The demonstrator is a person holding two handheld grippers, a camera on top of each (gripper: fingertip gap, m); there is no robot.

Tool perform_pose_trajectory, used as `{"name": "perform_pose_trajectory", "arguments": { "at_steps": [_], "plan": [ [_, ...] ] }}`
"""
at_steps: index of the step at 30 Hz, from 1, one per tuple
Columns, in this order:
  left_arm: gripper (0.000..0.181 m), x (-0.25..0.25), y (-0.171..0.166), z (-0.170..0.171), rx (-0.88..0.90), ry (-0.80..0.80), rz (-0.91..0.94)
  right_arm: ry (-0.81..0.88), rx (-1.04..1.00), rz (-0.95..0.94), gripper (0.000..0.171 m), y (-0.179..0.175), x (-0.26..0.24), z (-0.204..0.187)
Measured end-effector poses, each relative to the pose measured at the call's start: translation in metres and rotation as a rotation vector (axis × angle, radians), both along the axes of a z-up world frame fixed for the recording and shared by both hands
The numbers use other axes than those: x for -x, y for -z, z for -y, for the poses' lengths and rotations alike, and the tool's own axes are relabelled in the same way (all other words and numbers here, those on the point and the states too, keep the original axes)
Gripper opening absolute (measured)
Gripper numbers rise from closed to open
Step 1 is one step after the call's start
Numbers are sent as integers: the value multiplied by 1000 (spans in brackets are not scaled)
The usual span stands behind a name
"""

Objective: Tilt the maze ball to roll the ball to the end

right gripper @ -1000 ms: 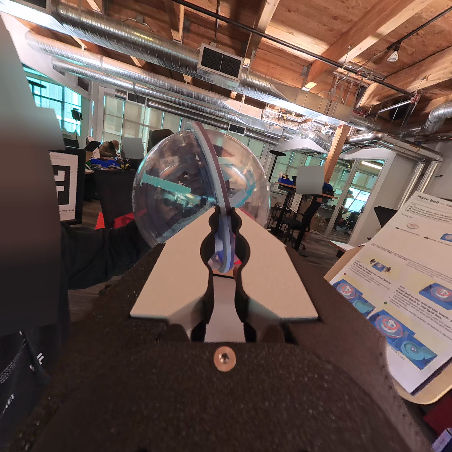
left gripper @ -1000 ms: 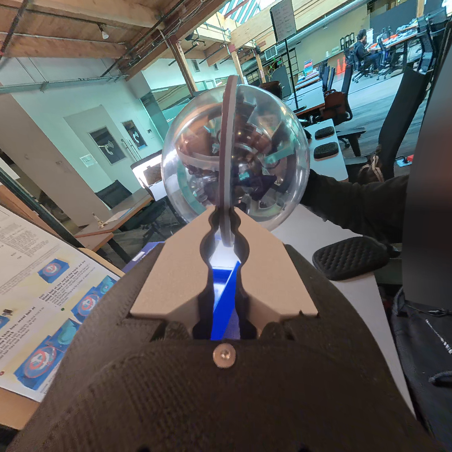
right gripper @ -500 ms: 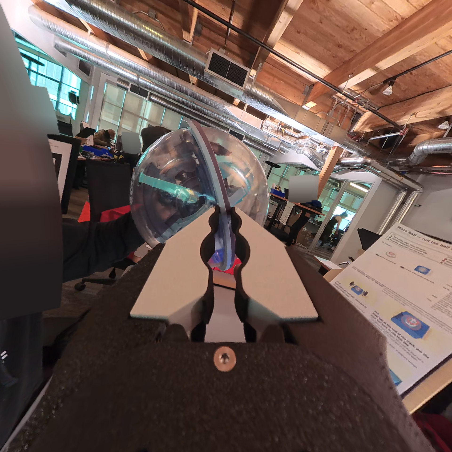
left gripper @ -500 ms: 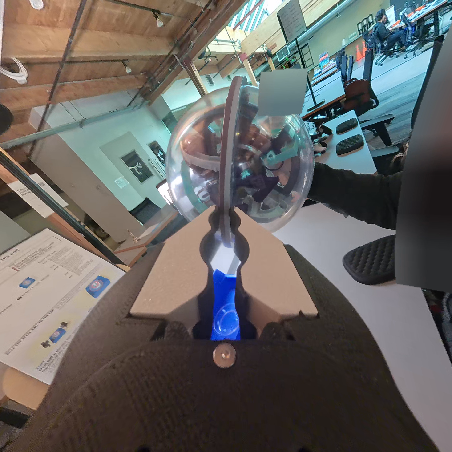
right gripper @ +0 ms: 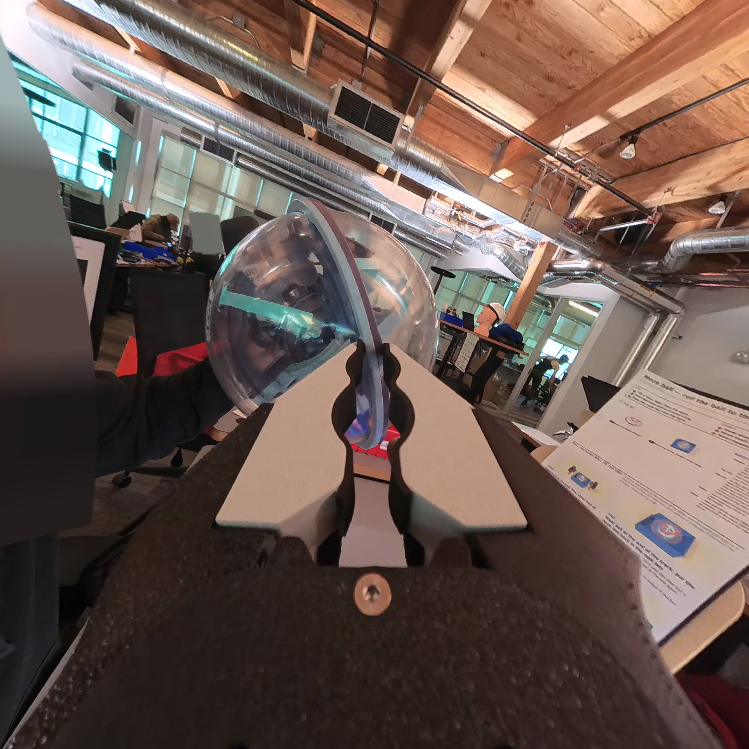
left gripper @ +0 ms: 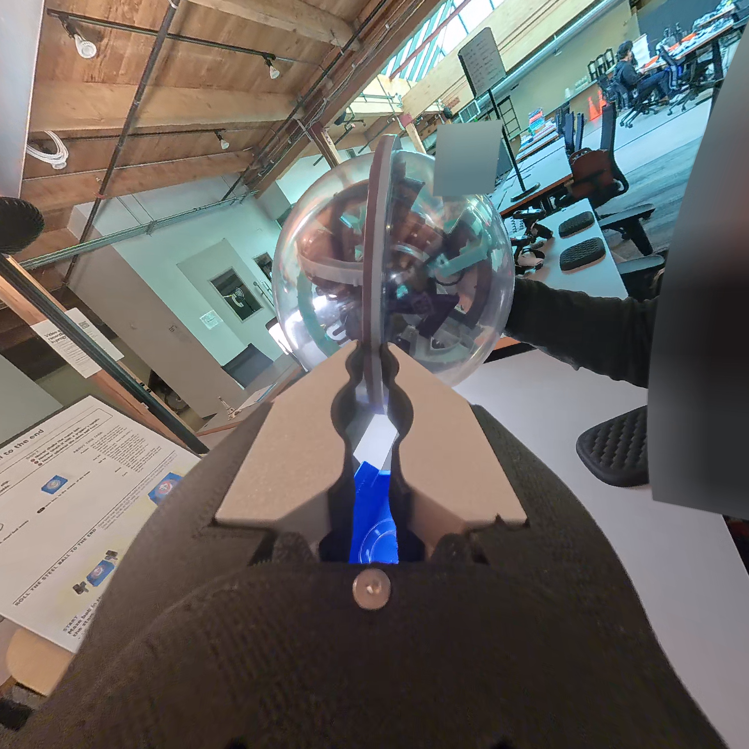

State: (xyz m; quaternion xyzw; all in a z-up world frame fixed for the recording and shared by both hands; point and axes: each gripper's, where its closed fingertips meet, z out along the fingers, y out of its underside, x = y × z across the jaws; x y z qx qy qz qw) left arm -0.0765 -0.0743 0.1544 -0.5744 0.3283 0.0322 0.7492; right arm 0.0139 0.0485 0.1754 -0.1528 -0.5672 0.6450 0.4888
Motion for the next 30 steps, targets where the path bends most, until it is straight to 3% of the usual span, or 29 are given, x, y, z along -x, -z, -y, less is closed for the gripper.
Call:
{"name": "perform_pose_trajectory", "arguments": {
  "at_steps": [30],
  "plan": [
    [7,18,36,-20,135,58,236,84,77,164,6,22,18,-19]
  ]
}}
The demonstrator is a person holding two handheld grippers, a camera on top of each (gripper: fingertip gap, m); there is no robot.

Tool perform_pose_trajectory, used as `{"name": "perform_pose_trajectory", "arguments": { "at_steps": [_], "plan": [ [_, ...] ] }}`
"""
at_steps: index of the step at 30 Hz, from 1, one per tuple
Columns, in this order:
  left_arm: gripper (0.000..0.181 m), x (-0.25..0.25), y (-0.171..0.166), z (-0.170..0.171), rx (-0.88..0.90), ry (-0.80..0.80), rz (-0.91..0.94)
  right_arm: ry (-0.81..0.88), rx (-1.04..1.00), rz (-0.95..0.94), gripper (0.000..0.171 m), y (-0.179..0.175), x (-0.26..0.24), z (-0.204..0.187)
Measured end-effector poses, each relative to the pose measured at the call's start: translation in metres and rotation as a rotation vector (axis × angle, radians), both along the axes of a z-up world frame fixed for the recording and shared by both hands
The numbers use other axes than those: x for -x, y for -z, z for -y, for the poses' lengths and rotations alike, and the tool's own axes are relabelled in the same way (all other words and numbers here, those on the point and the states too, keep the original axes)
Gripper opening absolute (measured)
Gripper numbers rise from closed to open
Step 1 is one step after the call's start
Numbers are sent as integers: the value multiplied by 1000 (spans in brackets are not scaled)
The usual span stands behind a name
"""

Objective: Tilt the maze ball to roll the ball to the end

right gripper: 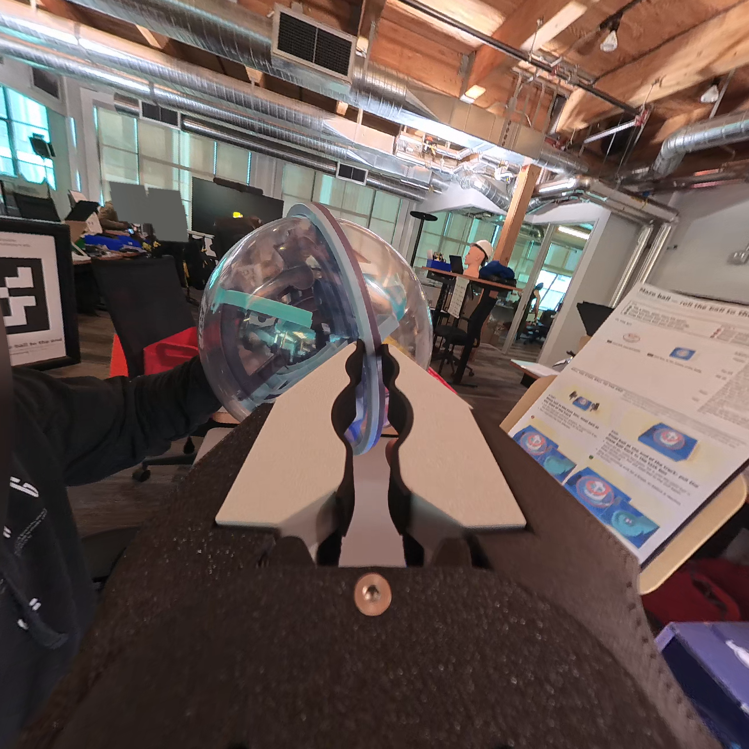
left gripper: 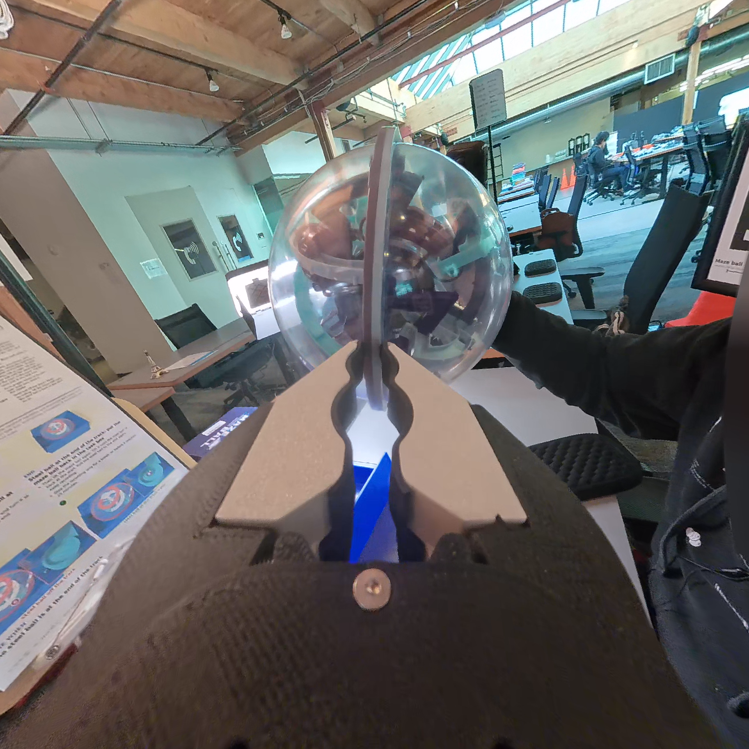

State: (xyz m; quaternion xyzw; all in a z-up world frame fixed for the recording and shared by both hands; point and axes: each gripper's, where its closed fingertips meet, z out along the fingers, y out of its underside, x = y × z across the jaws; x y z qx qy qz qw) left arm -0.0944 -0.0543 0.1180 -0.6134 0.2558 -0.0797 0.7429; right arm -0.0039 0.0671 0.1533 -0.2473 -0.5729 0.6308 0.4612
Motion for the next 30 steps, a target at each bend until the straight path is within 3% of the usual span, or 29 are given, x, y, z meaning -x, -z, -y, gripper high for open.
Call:
{"name": "perform_pose_trajectory", "arguments": {
  "at_steps": [16,30],
  "plan": [
    [7,9,49,-20,187,27,170,37,162,158,6,52,13,-23],
    [7,8,144,-34,512,94,477,33,493,475,6,177,14,-39]
  ]
}}
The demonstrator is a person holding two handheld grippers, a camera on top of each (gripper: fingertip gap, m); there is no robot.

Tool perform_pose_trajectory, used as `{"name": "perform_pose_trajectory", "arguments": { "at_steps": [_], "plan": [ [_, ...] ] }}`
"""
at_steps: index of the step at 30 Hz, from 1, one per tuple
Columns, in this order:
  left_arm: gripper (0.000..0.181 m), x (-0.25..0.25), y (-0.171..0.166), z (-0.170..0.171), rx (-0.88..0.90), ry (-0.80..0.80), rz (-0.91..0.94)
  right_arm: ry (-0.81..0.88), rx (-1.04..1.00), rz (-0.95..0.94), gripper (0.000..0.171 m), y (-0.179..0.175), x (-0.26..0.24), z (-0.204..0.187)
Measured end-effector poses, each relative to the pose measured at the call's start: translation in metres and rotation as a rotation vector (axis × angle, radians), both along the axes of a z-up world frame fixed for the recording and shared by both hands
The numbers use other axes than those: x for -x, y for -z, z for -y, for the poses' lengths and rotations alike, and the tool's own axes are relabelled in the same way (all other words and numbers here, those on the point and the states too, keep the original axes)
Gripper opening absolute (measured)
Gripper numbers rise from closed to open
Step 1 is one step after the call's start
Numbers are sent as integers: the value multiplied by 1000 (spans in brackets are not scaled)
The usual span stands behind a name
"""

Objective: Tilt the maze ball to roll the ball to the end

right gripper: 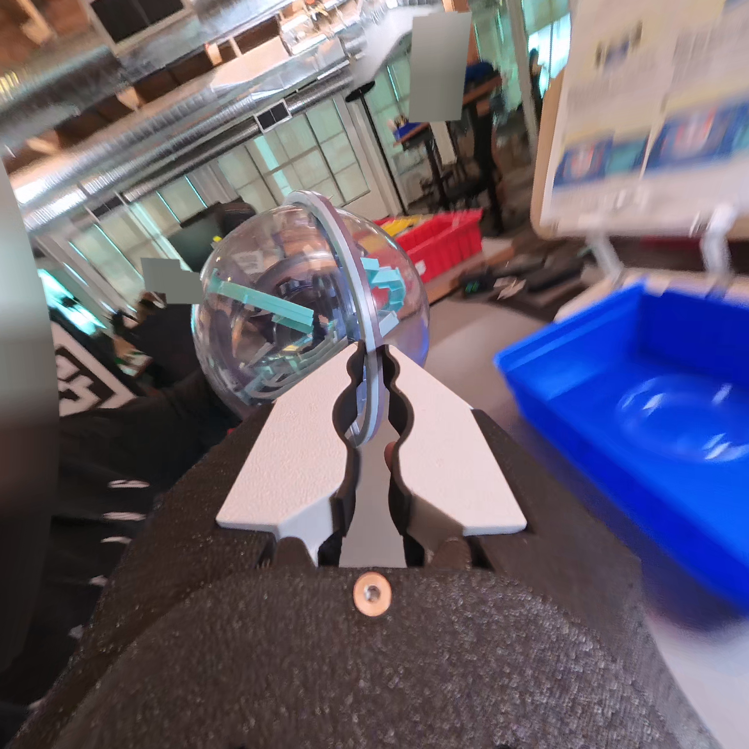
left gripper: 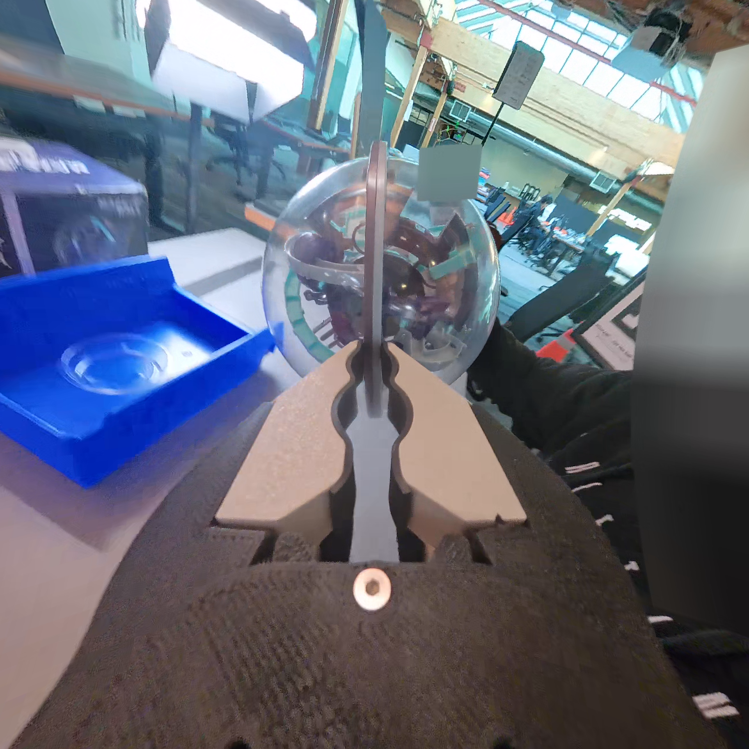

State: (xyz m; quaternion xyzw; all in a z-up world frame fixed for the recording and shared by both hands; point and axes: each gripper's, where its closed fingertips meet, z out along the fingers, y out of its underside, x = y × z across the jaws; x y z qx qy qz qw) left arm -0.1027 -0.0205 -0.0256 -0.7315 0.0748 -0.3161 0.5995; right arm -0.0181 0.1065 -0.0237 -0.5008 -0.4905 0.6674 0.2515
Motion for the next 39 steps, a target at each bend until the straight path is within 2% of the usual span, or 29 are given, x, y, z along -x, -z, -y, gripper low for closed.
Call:
{"name": "perform_pose_trajectory", "arguments": {
  "at_steps": [4,9,12,16,22,24,26,29,32,35,38,39],
  "plan": [
    [5,-7,45,4,149,38,163,-31,177,157,6,62,-14,11],
    [6,-22,122,6,338,72,350,-46,340,392,6,153,-37,24],
    [5,-29,164,4,432,85,481,-33,404,480,6,190,-47,24],
    [6,-42,194,5,502,106,533,-24,455,549,6,215,-58,21],
    [6,-42,198,-3,524,94,533,-13,458,512,6,212,-57,10],
    [6,-42,197,-6,523,98,545,12,347,457,13,210,-54,3],
    [6,-41,195,-9,518,92,548,46,144,330,45,191,-54,-3],
    [6,-39,193,-13,514,89,572,71,-335,166,91,160,-58,9],
    [6,-38,193,-18,511,87,592,34,-698,112,112,157,-55,36],
    [7,-40,194,-23,500,87,581,-25,-832,138,117,174,-44,50],
    [8,-30,197,-27,449,40,499,-54,-824,141,117,181,-37,49],
    [14,-25,194,-27,415,34,459,-62,-818,145,115,181,-36,47]
  ]
}}
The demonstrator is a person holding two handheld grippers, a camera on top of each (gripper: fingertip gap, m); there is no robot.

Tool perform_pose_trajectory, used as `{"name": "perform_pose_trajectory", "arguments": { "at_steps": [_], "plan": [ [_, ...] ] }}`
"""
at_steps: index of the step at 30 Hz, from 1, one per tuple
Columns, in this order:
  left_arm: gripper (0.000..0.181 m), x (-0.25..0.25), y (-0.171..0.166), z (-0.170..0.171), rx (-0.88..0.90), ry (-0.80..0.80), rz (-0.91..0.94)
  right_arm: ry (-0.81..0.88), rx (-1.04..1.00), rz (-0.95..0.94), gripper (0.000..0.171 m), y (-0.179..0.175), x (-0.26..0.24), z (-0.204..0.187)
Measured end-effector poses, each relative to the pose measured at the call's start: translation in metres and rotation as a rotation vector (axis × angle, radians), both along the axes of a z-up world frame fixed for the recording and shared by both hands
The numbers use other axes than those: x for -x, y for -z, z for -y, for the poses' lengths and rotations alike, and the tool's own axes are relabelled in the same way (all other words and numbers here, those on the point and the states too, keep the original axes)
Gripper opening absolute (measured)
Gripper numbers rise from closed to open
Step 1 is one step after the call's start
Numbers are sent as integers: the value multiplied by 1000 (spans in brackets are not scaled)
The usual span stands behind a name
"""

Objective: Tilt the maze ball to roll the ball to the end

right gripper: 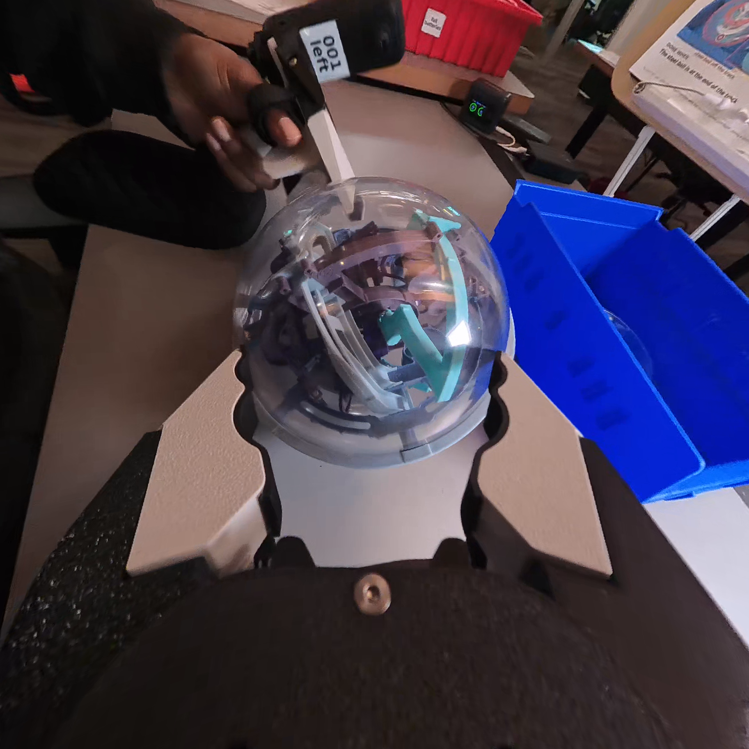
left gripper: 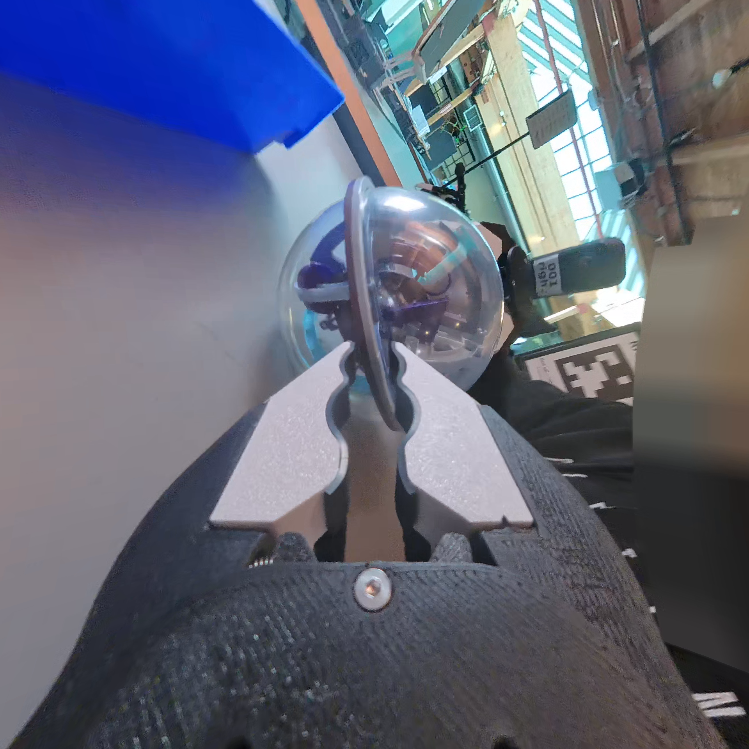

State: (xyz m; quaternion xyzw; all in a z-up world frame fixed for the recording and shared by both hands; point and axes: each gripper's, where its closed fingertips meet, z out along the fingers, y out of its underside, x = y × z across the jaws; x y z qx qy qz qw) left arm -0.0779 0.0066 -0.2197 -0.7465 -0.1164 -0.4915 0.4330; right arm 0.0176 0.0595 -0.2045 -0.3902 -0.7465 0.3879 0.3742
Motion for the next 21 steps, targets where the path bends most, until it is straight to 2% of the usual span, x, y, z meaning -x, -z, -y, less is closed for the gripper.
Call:
{"name": "perform_pose_trajectory", "arguments": {
  "at_steps": [5,7,9,14,15,21],
  "plan": [
    [89,30,-43,-13,-306,13,-461,-29,27,32,110,-2,5,-8],
    [110,21,-47,-23,-379,95,-689,-44,35,44,111,-2,8,-9],
    [124,0,-45,-31,-425,226,-783,-59,45,54,111,-2,11,-11],
    [134,-35,-24,-50,-460,463,-861,-73,102,56,111,-3,18,-14],
    [130,-40,-23,-50,-462,502,-843,-69,107,58,111,-2,19,-14],
    [133,-44,-24,-60,-465,496,-818,2,123,39,110,5,16,-20]
  ]
}}
